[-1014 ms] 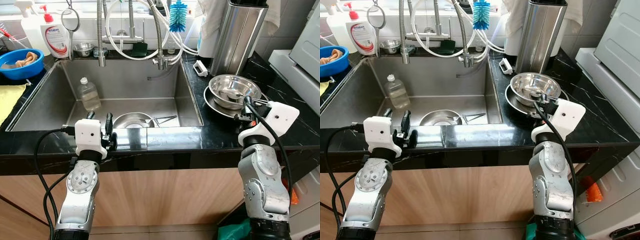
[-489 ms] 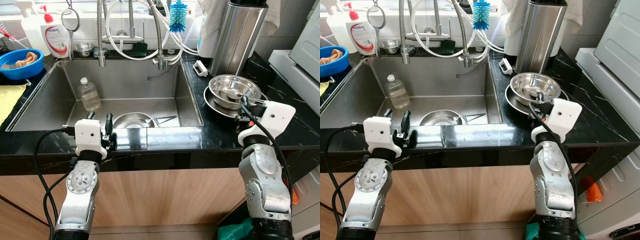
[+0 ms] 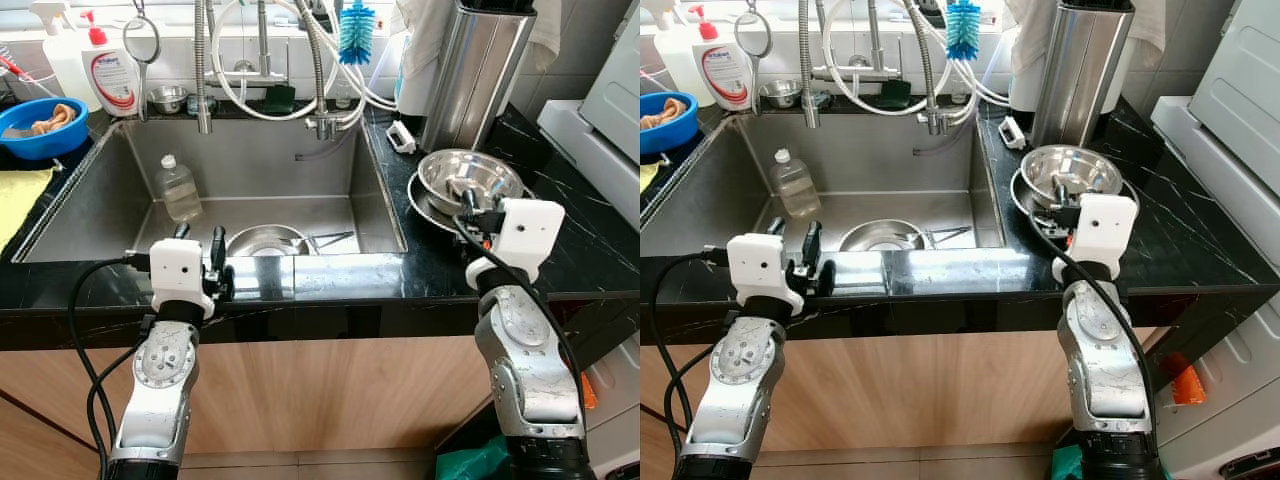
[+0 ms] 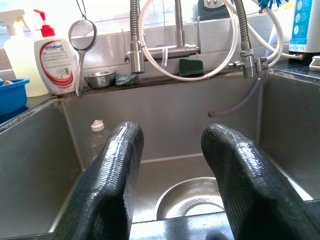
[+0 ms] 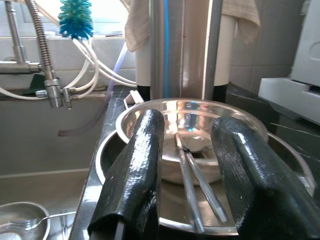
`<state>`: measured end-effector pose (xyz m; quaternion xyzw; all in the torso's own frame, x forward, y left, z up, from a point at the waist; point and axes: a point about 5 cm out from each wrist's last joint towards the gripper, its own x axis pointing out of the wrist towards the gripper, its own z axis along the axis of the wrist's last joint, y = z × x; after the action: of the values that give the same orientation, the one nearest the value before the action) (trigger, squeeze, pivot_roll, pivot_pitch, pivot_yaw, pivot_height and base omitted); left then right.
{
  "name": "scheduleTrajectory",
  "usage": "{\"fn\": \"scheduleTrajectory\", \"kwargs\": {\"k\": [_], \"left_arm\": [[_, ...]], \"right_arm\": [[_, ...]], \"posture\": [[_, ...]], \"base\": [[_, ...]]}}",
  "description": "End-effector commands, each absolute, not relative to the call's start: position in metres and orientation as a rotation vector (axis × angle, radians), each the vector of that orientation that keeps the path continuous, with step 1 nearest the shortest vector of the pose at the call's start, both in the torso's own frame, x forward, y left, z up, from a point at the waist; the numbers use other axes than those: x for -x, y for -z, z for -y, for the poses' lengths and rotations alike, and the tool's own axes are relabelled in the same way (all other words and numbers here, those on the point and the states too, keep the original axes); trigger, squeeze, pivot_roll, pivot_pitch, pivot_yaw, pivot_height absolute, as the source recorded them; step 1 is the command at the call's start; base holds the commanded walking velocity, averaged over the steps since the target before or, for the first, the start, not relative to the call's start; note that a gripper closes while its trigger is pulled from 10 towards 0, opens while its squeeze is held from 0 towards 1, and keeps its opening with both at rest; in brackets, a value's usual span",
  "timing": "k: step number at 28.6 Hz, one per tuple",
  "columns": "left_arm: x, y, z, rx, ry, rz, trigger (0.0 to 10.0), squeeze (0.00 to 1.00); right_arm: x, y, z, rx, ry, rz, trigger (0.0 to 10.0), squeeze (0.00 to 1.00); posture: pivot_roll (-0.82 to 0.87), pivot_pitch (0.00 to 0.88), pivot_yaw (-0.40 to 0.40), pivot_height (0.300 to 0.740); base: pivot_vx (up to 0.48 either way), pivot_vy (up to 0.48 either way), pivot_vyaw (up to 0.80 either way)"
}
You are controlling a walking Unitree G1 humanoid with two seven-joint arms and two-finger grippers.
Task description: Kitchen organization
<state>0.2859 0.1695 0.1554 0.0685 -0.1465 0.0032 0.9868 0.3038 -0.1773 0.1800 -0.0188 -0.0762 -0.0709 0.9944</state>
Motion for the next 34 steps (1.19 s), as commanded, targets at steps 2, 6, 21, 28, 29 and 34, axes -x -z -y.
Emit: {"fn": "scheduleTrajectory", "kwargs": {"k": [2,6,21,28,29,34], "left_arm": [[-0.284,-0.146,-0.171,-0.14,-0.01,0.253,10.0,0.0],[-0.285,-0.147,-0.172,-0.142,-0.012,0.255,10.0,0.0],[-0.285,-0.146,-0.171,-0.139,-0.011,0.255,10.0,0.0],[-0.284,-0.145,-0.172,-0.142,-0.012,0.251,10.0,0.0],[-0.284,-0.145,-0.172,-0.142,-0.012,0.251,10.0,0.0],[-0.285,-0.145,-0.171,-0.14,-0.008,0.254,10.0,0.0]], "right_arm": [[-0.304,-0.176,0.182,0.023,0.172,0.13,10.0,0.0],[-0.305,-0.185,0.178,0.02,0.145,0.177,10.0,0.0],[-0.303,-0.19,0.166,0.1,0.053,0.222,10.0,0.0],[-0.298,-0.187,0.162,0.126,0.017,0.226,10.0,1.0],[-0.297,-0.187,0.163,0.13,0.018,0.23,10.0,1.0],[-0.295,-0.195,0.163,0.178,-0.01,0.287,10.0,1.0]], "posture": [[-0.06,0.004,-0.024,0.706],[-0.06,0.005,-0.025,0.706],[-0.06,0.004,-0.025,0.706],[-0.07,0.001,-0.025,0.706],[-0.07,0.001,-0.025,0.706],[-0.07,0.0,-0.024,0.706]], "base": [[0.0,0.0,0.0],[0.0,0.0,0.0],[0.0,0.0,0.0],[0.0,0.0,0.0],[0.0,0.0,0.0],[0.0,0.0,0.0]]}}
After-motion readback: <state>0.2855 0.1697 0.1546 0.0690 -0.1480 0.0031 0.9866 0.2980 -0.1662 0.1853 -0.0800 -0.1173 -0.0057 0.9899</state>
